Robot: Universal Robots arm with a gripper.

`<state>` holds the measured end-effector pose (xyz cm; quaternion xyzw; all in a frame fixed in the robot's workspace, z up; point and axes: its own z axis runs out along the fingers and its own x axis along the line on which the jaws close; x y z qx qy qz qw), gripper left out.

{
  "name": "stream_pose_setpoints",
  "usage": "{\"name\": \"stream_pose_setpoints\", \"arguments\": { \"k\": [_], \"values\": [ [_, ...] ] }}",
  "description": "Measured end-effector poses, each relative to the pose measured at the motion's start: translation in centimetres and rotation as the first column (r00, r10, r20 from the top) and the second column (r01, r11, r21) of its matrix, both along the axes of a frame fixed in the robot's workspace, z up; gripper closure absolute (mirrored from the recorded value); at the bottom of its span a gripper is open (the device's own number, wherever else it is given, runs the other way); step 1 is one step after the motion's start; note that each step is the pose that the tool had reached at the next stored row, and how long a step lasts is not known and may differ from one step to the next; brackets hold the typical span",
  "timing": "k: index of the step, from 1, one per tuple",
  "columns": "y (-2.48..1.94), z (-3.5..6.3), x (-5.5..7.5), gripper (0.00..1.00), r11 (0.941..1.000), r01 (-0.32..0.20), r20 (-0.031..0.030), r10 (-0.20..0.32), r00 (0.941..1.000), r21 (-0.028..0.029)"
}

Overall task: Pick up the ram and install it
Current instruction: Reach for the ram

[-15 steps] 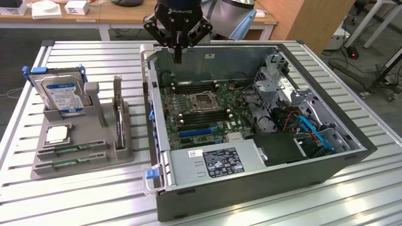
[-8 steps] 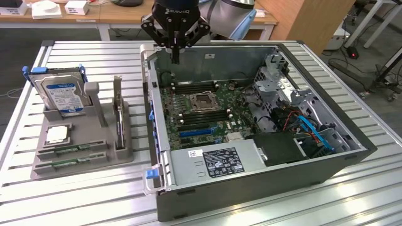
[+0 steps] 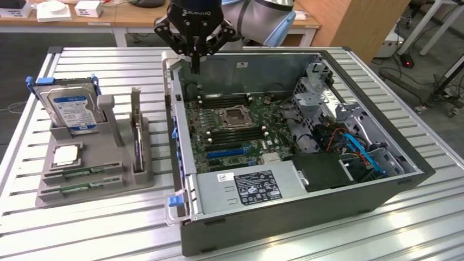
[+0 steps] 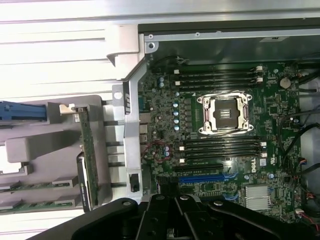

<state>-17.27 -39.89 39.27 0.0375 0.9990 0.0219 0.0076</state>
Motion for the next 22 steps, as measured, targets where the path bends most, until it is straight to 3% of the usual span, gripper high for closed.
{"name": "stream_pose_setpoints", "arguments": {
  "k": [14, 22],
  "values": [
    [0.00, 0.00, -0.3, 0.91, 1.0000, 0.000, -0.0006, 0.000, 1.0000, 0.0002],
    [0.00, -0.05, -2.4, 0.91, 1.0000, 0.000, -0.0005, 0.000, 1.0000, 0.0004]
  ]
}}
